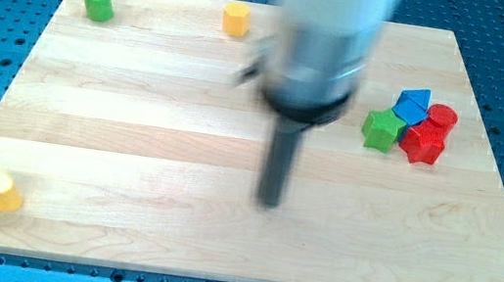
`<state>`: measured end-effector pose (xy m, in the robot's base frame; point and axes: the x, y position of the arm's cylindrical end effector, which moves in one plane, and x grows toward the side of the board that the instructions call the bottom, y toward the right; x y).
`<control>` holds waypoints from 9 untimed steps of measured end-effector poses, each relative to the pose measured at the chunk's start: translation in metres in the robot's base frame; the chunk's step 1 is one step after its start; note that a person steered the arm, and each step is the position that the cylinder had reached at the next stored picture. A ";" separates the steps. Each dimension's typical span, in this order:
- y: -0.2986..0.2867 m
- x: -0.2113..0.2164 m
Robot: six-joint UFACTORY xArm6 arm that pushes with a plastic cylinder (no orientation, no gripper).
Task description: Place the yellow heart diagonally bottom left to the green star
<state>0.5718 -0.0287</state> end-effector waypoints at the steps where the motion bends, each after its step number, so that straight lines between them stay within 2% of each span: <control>1: -0.167 0.037; 2: -0.268 0.027; 3: -0.219 -0.041; 4: -0.182 -0.085; 5: -0.254 -0.085; 6: -0.272 -0.040; 7: -0.194 -0.020; 8: -0.097 -0.028; 9: -0.152 -0.032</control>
<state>0.5400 -0.1806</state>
